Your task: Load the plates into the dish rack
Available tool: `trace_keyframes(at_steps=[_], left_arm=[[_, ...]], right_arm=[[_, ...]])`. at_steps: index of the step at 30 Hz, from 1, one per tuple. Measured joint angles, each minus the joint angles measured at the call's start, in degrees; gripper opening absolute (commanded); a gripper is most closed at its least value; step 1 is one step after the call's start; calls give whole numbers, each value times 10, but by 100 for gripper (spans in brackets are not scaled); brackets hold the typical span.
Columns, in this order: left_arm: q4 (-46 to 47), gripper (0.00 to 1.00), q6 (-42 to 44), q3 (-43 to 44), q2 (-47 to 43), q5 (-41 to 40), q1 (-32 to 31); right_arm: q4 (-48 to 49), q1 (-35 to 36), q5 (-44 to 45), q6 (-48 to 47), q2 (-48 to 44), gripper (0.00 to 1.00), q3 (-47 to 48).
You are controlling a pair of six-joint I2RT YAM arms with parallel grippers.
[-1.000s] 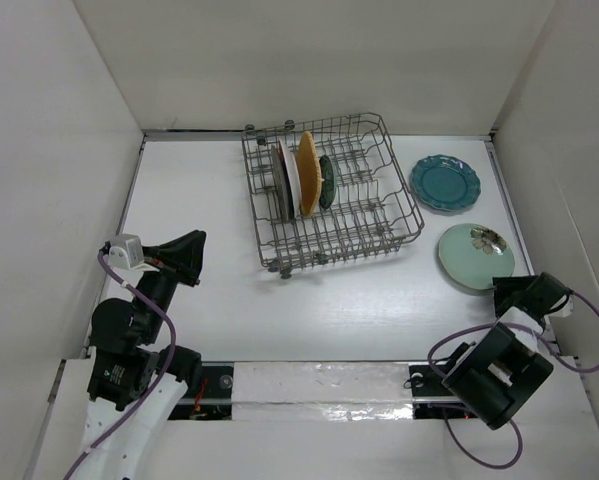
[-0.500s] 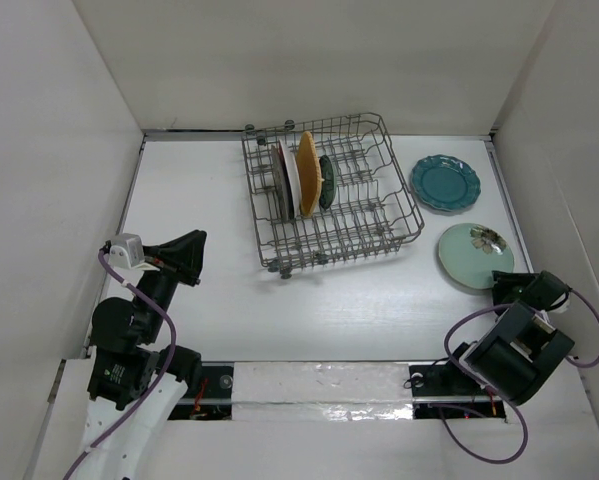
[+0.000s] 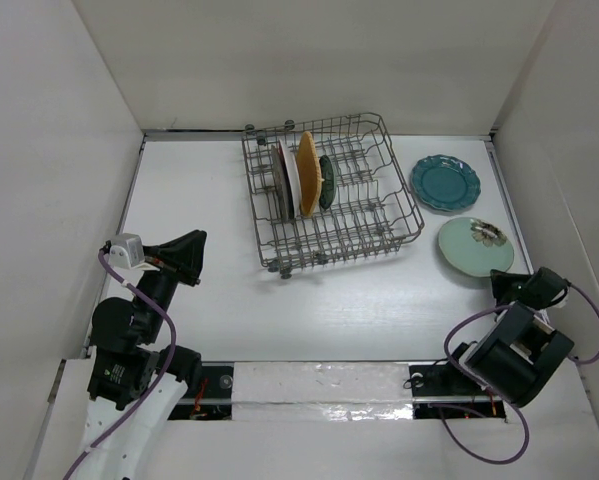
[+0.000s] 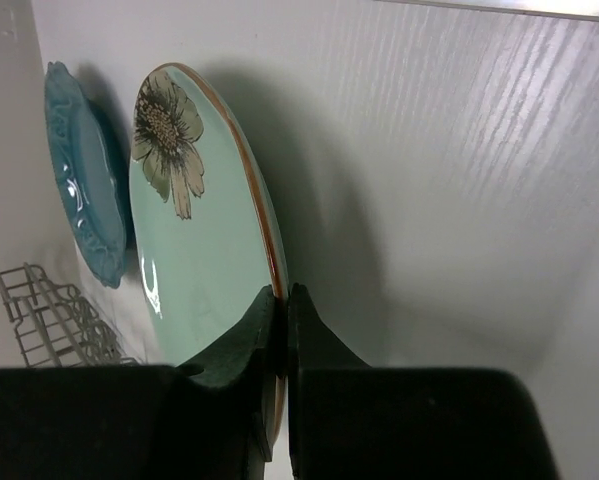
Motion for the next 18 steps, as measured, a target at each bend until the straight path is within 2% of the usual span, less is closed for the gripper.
trace_keyframes(at_steps=[3,8,12,14,18], left_arm=[[0,12,0,0,1,0,0],[0,12,0,0,7,2,0],[0,12,0,0,11,3,0],[0,12,0,0,12,3,0],[0,12,0,0,16,5,0]], right_arm=[[-29,1,4,-5,-45,0,-3],[-145,1,35,-24,-211,0,-6],[-245,10,49,-38,-329,0,33],[-278,25,54,-41,-353,0,70],[-280,70,51,-39,-349,0,137]])
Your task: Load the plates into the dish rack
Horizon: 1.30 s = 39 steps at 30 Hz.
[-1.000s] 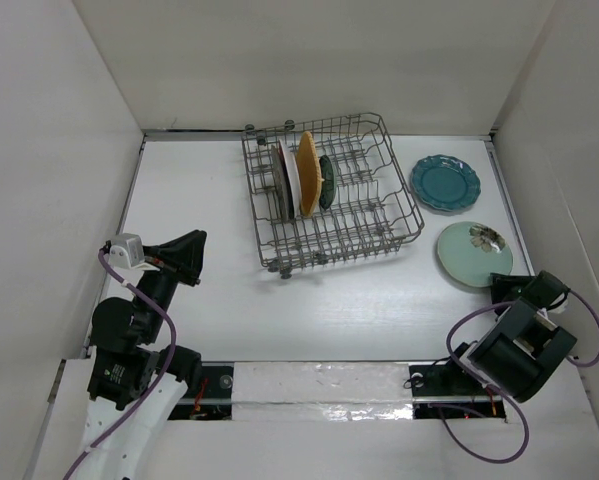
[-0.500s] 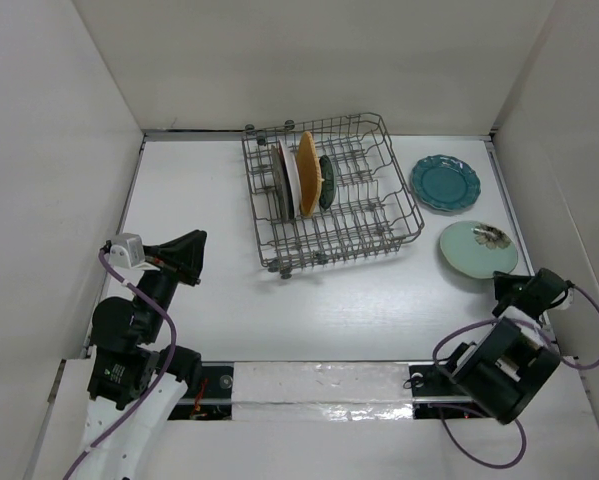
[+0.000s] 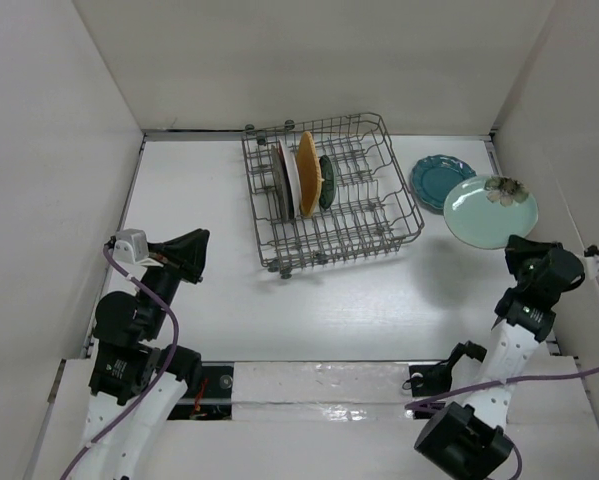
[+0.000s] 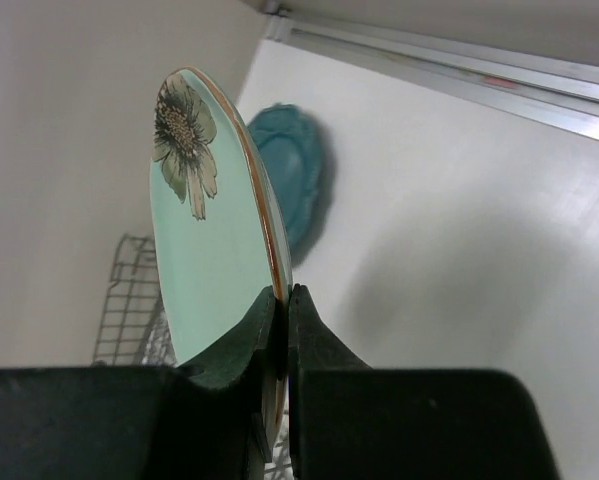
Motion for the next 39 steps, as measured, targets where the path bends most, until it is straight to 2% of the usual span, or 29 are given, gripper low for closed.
trace_keyframes(at_steps=[3,5,11,15,22,30,39], left_arm=[[0,12,0,0,2,1,0],[0,12,0,0,3,1,0],[0,12,0,0,9,1,0],[0,12,0,0,10,0,0],[0,12,0,0,10,1,5],[0,13,0,0,13,4,17],[0,13,0,0,20,6,19]], right_arm=[[1,42,0,-2,23,0,44],[6,98,22,-7,48,0,75],[19,352,124,-73,201,0,214],[32,469,175,-124,313,0,297],[27,513,234,-196,485,0,433],[24,550,304,-257,578,0,495],[-17,623,362,-348,689,0,615]])
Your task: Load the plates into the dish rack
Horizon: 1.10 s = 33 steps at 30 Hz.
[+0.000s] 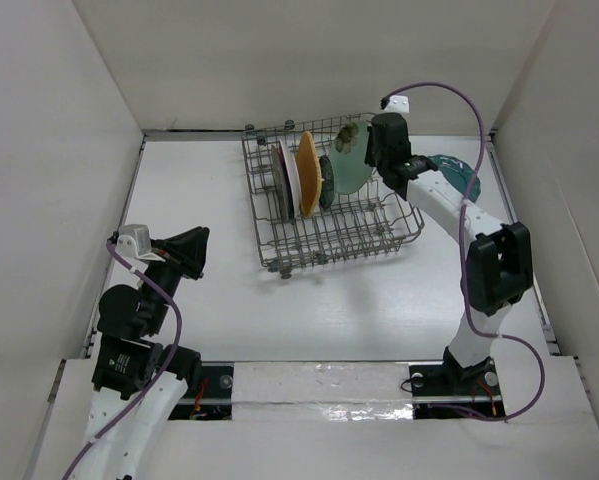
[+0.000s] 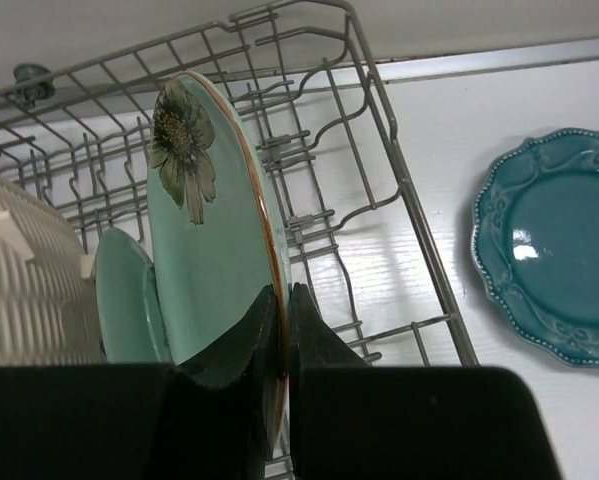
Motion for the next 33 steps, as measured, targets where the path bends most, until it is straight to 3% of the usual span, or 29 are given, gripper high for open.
trace_keyframes(at_steps=[33], left_arm=[[0,13,0,0,0,-1,0]], right_arm=[[5,137,243,-203,109,1,79]])
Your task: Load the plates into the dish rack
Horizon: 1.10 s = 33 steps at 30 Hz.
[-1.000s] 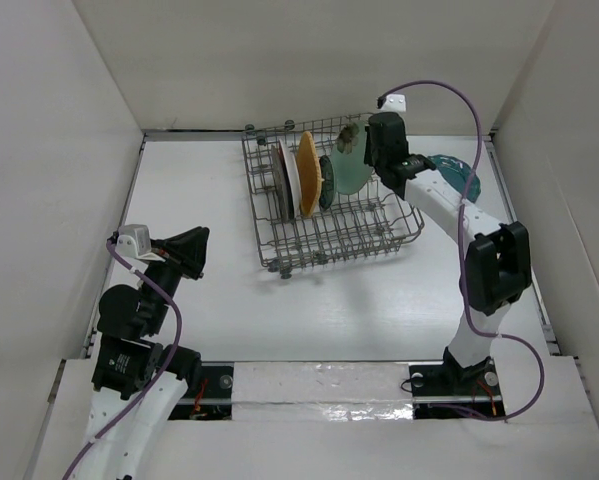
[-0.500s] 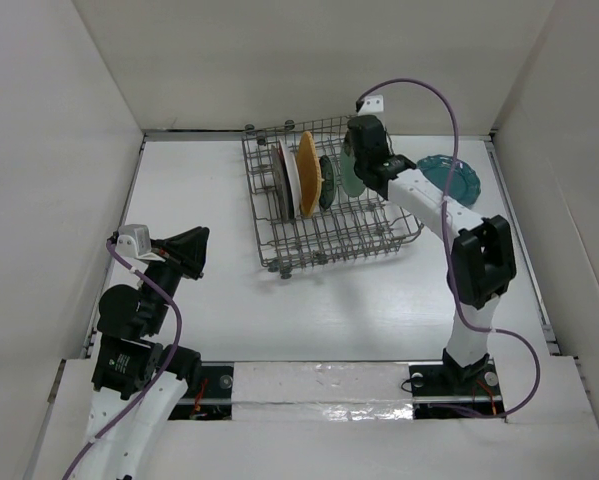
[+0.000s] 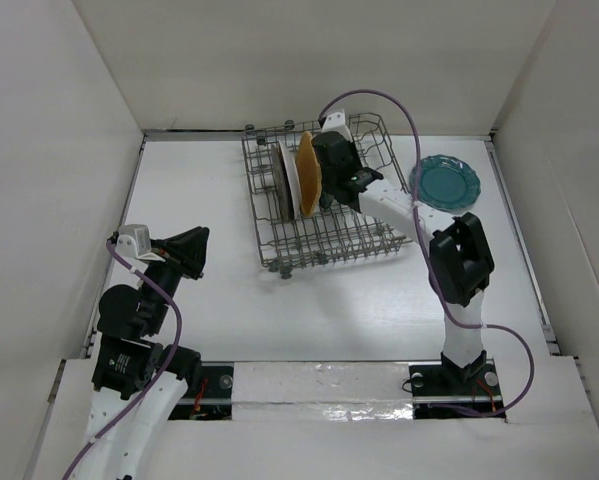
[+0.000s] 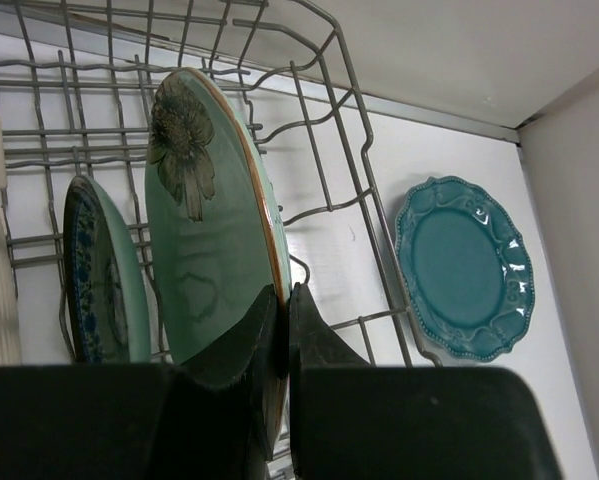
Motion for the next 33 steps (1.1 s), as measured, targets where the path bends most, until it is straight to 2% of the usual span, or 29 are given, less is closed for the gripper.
trace_keyframes(at_steps=[2,7,13,16,19,24,25,26,27,30,33], left_arm=[[0,13,0,0,0,0,0],[0,13,0,0,0,0,0],[0,13,0,0,1,0,0],[0,13,0,0,1,0,0],[0,13,0,0,1,0,0],[0,13,0,0,1,0,0],[0,13,0,0,1,0,0],[0,13,0,0,1,0,0],[0,12,0,0,1,0,0],[0,0,0,0,1,1,0],[0,0,2,0,1,3,0]], right_arm=[[6,9,17,-6,6,4,0],[-2,20,33,0,10,25,-3],[12,26,44,40,4,36,-3],[7,21,30,71,-7,45,-9],[-3,4,-16,107,-47,53,-39],[38,-87,-157,183,-187,55,-158],[67,-113,-184,203,-222,53,-195],[92,-142,-207,224,-256,42,-233],[115,-171,-228,245,-286,0,-267],[194,-278,-287,332,-342,0,-362],[269,-396,-336,431,-355,0,-467]])
